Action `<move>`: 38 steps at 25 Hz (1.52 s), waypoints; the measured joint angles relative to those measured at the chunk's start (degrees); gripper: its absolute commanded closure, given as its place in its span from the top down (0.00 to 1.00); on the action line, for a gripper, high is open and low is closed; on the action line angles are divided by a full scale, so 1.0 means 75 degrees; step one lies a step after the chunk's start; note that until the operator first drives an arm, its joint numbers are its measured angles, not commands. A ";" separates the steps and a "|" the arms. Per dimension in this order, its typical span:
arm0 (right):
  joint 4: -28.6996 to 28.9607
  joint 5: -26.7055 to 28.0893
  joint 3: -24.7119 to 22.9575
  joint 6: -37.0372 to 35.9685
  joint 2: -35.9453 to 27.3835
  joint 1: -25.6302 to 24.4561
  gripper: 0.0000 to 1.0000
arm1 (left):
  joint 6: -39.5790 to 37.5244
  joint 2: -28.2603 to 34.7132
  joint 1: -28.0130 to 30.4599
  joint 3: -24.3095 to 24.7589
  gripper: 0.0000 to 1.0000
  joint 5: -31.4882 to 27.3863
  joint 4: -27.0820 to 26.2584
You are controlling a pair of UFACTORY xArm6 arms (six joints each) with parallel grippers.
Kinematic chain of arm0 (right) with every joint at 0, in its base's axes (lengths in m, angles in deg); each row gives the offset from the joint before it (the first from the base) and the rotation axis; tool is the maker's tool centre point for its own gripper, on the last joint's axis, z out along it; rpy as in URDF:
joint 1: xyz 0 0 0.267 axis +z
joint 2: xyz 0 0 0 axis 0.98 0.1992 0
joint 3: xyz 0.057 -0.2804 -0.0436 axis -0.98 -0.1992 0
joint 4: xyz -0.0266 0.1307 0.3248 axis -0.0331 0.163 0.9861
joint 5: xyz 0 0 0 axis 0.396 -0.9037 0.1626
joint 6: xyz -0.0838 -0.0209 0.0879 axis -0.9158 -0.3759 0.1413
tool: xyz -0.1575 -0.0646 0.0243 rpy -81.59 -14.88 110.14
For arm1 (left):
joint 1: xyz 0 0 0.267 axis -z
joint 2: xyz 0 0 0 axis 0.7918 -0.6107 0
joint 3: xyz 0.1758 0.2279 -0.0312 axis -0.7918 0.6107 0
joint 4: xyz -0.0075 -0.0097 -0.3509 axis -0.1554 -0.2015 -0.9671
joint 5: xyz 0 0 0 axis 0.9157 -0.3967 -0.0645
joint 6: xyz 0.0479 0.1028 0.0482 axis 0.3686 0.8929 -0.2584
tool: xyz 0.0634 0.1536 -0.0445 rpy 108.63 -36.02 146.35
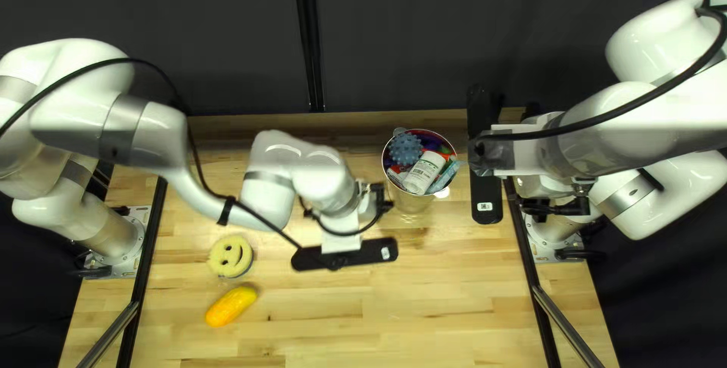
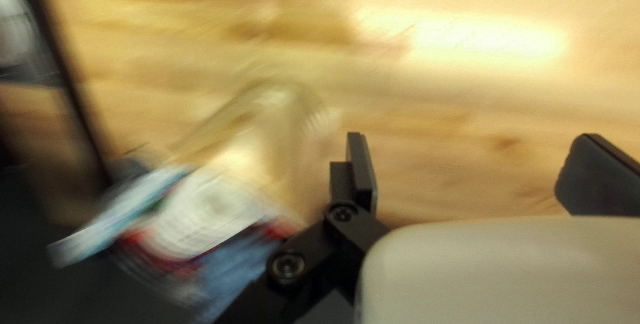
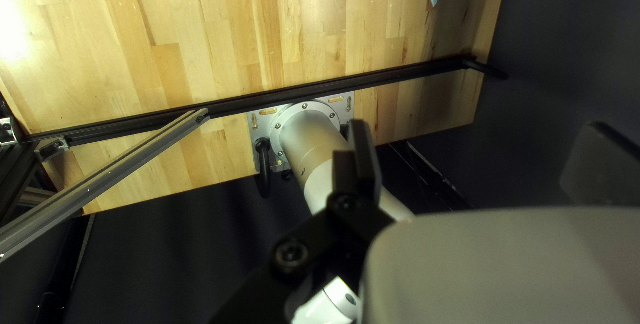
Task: Pick up trash and place into trash bin
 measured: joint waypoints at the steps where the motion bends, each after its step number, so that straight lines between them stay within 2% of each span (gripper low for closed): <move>1: 0.0000 0.0000 0.0000 0.0000 0.0000 0.0000 1.00 | -0.0375 0.0045 0.0128 0.0277 1.00 0.0024 -0.0083; 6: 0.0000 0.0000 0.0000 0.0000 0.0000 0.0000 1.00 | -0.1340 0.0389 0.0384 0.1318 1.00 0.0213 -0.0346; 17: 0.0000 0.0000 0.0000 0.0000 0.0000 0.0000 1.00 | -0.2053 0.1899 0.0555 0.3944 1.00 0.1065 -0.1187; 22: 0.0000 0.0000 0.0000 0.0000 0.0000 0.0000 1.00 | -0.2701 0.2600 0.0690 0.5002 1.00 0.1605 -0.1384; 30: 0.0000 0.0000 0.0000 0.0000 0.0000 0.0000 1.00 | -0.4051 0.2726 0.0837 0.5588 1.00 0.2104 -0.0834; 38: 0.0000 0.0000 0.0000 0.0000 0.0000 0.0000 1.00 | -0.4864 0.3123 0.0893 0.6137 1.00 0.2383 -0.0585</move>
